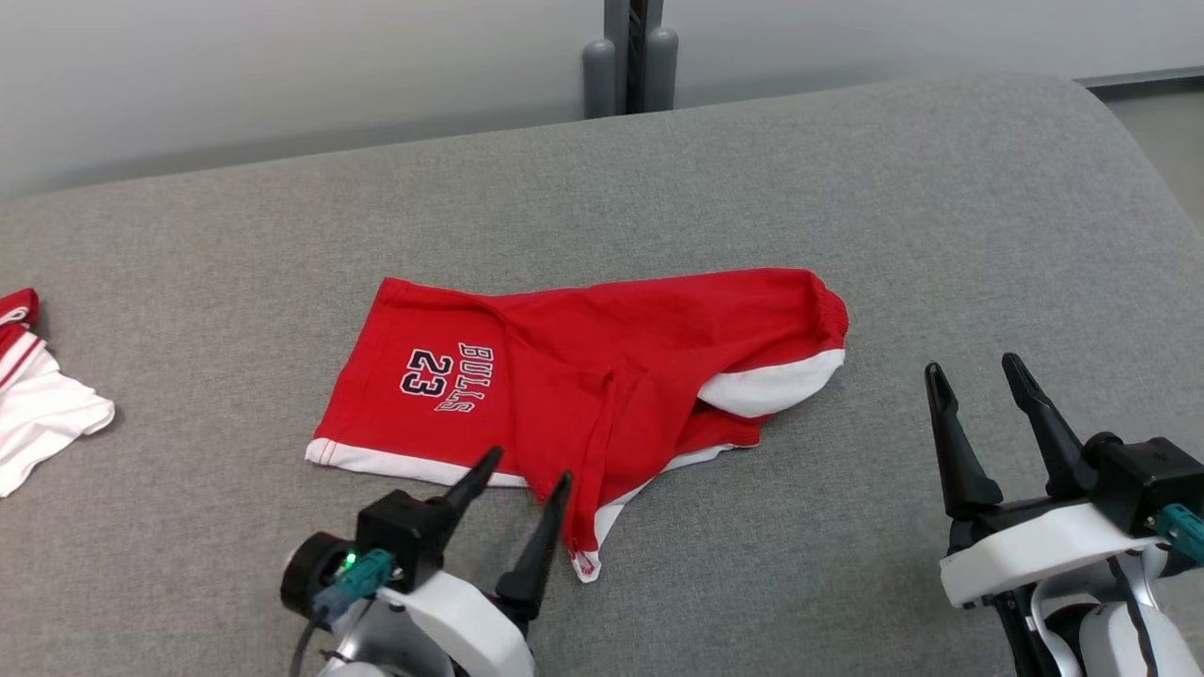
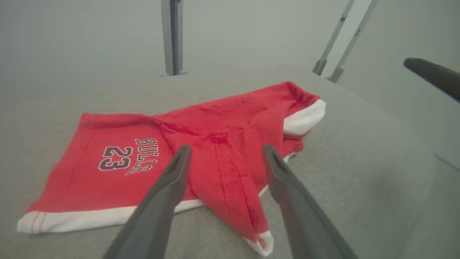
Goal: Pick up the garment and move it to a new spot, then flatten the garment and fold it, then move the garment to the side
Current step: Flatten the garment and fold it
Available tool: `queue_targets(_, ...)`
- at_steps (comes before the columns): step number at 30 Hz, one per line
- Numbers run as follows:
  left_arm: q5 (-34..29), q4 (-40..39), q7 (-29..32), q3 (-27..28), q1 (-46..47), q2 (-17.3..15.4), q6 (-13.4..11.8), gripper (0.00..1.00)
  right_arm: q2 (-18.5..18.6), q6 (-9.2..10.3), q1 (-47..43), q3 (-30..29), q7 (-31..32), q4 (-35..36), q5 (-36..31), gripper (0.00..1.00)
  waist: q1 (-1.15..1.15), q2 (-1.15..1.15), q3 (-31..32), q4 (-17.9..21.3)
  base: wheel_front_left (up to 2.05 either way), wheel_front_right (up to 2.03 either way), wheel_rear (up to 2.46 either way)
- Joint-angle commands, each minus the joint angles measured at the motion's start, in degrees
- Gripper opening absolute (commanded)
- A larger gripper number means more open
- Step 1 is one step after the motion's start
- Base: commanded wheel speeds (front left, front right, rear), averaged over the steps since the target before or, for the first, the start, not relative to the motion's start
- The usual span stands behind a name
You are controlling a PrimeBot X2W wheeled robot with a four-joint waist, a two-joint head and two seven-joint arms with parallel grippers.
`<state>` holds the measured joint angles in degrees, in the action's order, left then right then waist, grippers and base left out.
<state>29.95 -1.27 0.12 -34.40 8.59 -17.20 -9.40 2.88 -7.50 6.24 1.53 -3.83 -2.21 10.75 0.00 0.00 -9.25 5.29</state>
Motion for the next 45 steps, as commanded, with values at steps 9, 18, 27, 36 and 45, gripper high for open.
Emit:
queue_targets(9,-1.1,10.1,2.4,-6.0,3.1,2.4,4.0,1.00,0.2,0.02,2.0,0.4,-2.5,-2.2,1.7,1.00,0.00,0.00,-3.6,2.7,0.00,0.00,0.00)
queue_targets(18,-1.5,14.9,2.2,-6.0,5.3,2.8,3.8,0.00,0.1,0.02,2.9,0.2,-3.5,-3.5,2.4,1.00,0.00,0.00,-4.6,2.8,0.00,0.00,0.00)
queue_targets(27,1.7,6.3,0.3,-1.3,4.4,0.2,2.6,0.00,0.1,0.02,2.8,-1.0,-3.9,-4.2,2.0,1.00,0.00,0.00,-4.0,0.2,0.00,0.00,0.00)
queue_targets(36,7.4,-0.2,1.5,6.1,-0.9,-4.2,-1.0,0.00,0.2,0.02,2.9,-1.7,-2.8,-3.5,1.7,1.00,0.00,0.00,-3.8,-2.6,0.00,0.00,0.00)
queue_targets(45,10.4,5.9,-0.3,7.8,0.4,-2.9,0.5,1.00,0.2,0.02,3.5,-2.1,-1.8,-2.8,1.3,1.00,0.00,0.00,-3.9,-3.1,0.00,0.00,0.00)
